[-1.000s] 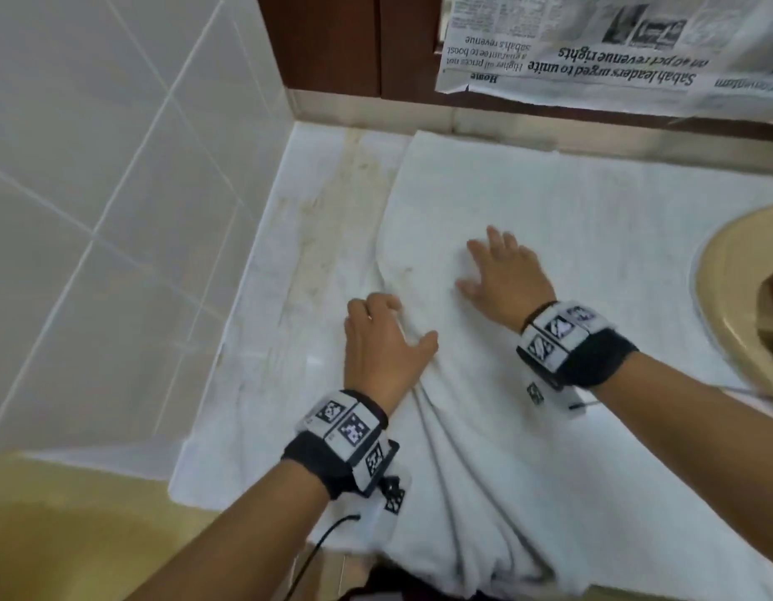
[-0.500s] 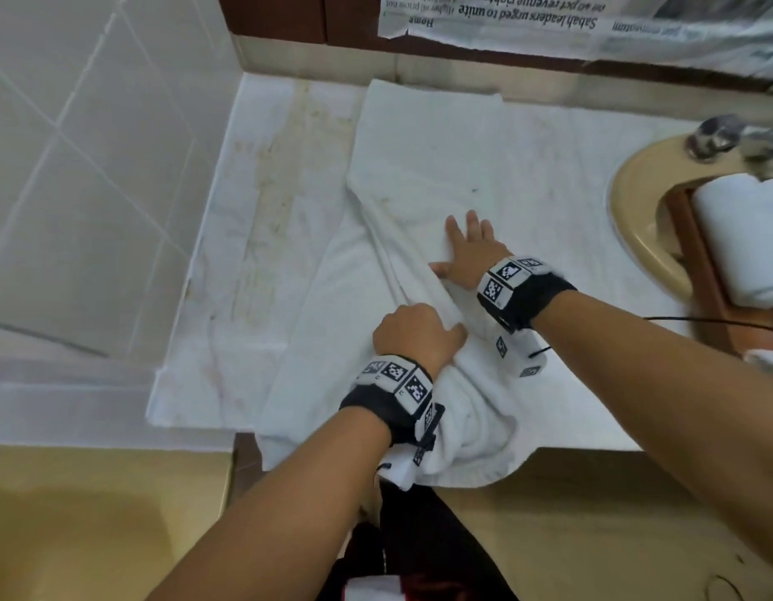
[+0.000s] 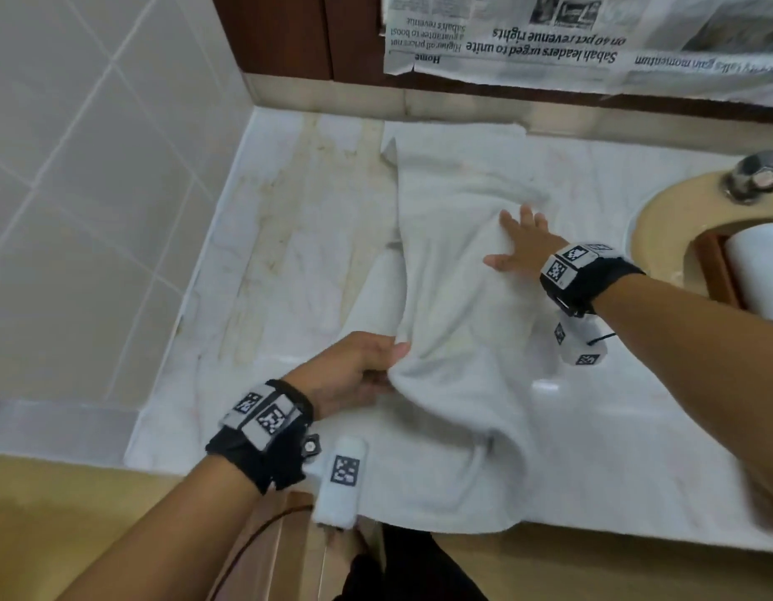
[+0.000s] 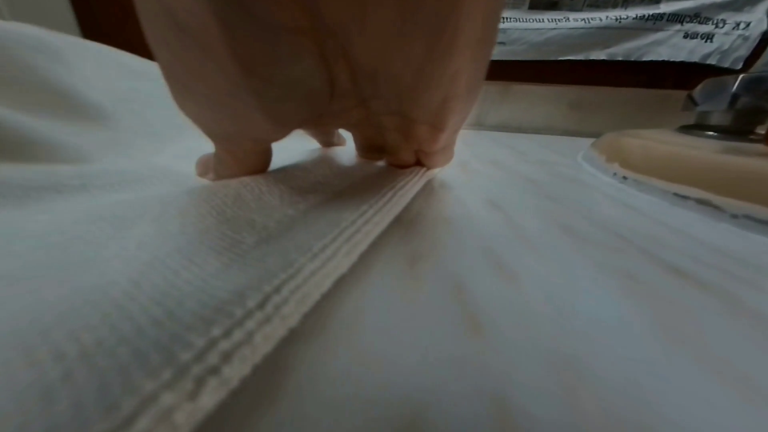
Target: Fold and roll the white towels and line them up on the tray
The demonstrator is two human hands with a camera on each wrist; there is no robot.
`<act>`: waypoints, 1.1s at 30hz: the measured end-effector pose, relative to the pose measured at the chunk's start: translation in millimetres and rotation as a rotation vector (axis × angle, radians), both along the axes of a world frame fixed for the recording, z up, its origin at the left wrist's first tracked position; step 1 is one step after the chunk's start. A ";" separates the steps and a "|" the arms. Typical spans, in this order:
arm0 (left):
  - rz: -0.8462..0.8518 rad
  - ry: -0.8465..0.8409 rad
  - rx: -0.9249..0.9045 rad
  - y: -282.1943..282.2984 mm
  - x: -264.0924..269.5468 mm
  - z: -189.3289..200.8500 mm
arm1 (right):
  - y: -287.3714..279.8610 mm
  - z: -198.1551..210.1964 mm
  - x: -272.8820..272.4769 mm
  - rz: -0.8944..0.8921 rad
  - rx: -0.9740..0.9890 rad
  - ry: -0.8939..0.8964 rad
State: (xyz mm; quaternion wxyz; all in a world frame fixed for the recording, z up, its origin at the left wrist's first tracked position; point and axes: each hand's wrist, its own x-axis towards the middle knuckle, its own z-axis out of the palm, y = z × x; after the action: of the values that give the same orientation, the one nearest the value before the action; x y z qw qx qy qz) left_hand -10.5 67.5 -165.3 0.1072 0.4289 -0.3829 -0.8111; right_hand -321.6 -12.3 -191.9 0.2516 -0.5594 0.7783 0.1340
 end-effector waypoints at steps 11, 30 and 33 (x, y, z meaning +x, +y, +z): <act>-0.211 -0.984 -0.442 12.8 47.2 -21.1 | 59.6 -4.5 90.4 0.090 -0.226 -0.163; -0.343 -1.165 -0.570 -29.6 62.7 -3.6 | 51.2 -5.3 104.0 0.110 -0.331 -0.039; -0.408 -1.243 -0.515 -21.3 85.4 -10.7 | 20.4 -9.7 101.5 0.185 -0.117 -0.037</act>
State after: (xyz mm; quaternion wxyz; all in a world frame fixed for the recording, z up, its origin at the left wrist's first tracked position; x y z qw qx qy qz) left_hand 74.9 46.1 -176.1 -0.1878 0.6935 -0.6260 -0.3033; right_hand -220.0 8.1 -201.5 0.2192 -0.6450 0.7251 0.1008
